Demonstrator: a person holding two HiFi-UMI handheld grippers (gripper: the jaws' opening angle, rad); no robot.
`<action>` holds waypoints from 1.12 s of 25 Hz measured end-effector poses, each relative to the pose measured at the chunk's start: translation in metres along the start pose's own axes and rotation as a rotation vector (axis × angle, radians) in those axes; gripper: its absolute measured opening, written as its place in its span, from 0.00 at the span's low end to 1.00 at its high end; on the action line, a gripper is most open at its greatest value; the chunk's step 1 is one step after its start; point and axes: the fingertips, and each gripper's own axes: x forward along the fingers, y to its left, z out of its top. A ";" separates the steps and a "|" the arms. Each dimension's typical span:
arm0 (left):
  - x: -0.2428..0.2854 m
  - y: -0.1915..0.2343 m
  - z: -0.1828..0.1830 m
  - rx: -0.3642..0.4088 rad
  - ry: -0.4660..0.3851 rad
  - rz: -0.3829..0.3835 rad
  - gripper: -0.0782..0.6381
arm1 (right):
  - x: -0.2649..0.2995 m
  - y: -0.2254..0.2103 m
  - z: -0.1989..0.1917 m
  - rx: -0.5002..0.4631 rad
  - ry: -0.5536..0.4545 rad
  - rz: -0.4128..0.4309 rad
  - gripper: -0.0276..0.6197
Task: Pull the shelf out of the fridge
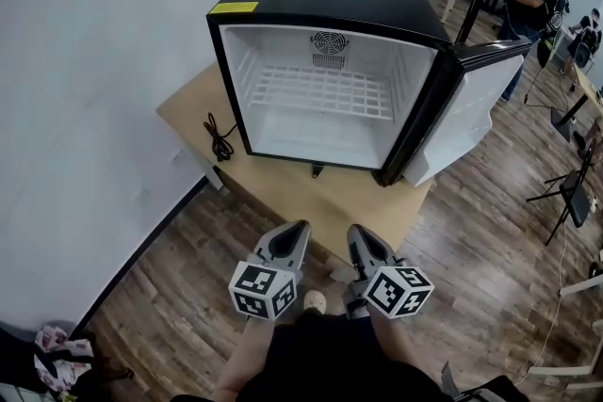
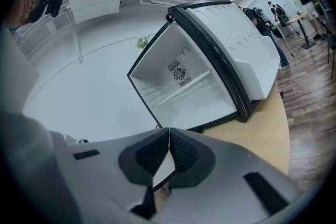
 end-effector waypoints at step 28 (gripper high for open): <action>0.008 0.049 -0.023 -0.172 0.015 0.012 0.12 | 0.045 -0.013 -0.029 0.103 0.051 -0.025 0.03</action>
